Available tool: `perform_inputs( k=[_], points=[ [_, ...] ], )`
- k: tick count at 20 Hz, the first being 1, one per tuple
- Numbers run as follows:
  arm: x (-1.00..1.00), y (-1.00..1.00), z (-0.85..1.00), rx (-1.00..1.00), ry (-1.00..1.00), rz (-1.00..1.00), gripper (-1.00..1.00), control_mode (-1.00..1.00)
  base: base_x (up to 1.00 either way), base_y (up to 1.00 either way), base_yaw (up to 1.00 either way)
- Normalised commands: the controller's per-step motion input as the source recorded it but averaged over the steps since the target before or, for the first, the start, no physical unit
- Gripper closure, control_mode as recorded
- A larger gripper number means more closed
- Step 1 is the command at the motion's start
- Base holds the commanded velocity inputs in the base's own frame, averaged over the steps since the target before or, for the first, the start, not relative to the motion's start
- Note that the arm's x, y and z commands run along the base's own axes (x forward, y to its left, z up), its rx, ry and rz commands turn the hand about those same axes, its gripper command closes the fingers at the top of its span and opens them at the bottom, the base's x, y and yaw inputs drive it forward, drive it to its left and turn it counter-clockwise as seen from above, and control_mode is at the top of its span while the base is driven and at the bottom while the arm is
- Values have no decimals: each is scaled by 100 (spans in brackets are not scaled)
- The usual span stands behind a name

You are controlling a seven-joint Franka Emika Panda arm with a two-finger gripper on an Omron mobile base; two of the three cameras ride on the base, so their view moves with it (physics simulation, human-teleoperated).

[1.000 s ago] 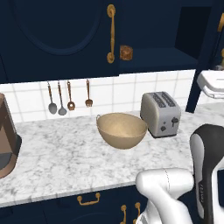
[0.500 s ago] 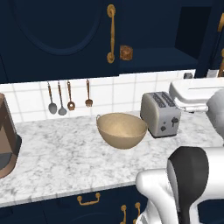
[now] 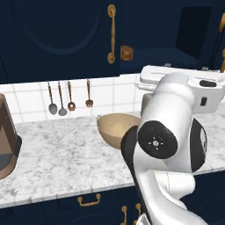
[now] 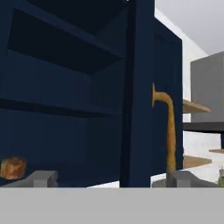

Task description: Open the cabinet, pick up the bread from the cabinet and place it in the basket. Then move the basket to the dining counter.

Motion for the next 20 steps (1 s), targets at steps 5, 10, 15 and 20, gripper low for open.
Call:
perform_inputs(
  k=[5,10,15,20],
  points=[
    [42,-3,-22,1,0,-42,-100,-100,0,0,0],
    [32,-5,-11,2,0,-46,-100,-100,0,0,0],
    [32,-18,-1,0,0,-33,-100,-100,0,0,0],
    [10,-44,-13,0,0,-16,-100,-100,0,0,0]
  ],
)
